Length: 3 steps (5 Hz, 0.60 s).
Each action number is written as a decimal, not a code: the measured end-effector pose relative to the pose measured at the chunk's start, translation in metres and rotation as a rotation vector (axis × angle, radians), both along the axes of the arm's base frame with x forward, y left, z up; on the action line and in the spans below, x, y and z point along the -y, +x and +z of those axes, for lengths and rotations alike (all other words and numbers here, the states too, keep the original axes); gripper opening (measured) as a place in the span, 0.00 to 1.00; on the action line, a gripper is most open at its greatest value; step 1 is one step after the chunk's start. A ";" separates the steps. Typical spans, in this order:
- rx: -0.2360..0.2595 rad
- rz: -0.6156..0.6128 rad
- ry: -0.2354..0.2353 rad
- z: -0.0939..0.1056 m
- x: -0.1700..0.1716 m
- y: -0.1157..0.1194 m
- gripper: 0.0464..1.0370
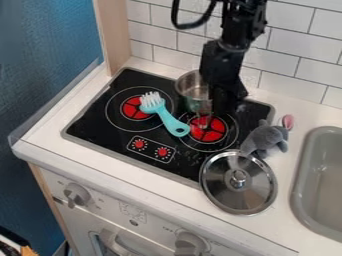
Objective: Move the pot to the lower left of stove
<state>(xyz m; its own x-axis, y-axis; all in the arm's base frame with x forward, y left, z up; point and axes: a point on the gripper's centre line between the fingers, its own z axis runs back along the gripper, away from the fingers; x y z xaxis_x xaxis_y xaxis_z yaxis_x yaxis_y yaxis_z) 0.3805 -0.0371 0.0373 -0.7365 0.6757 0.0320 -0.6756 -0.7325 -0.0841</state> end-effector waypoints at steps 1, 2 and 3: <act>0.068 -0.046 0.004 0.024 -0.001 -0.004 0.03; 0.176 -0.031 0.011 0.061 -0.011 -0.013 0.03; 0.188 0.042 0.038 0.071 -0.043 -0.028 0.03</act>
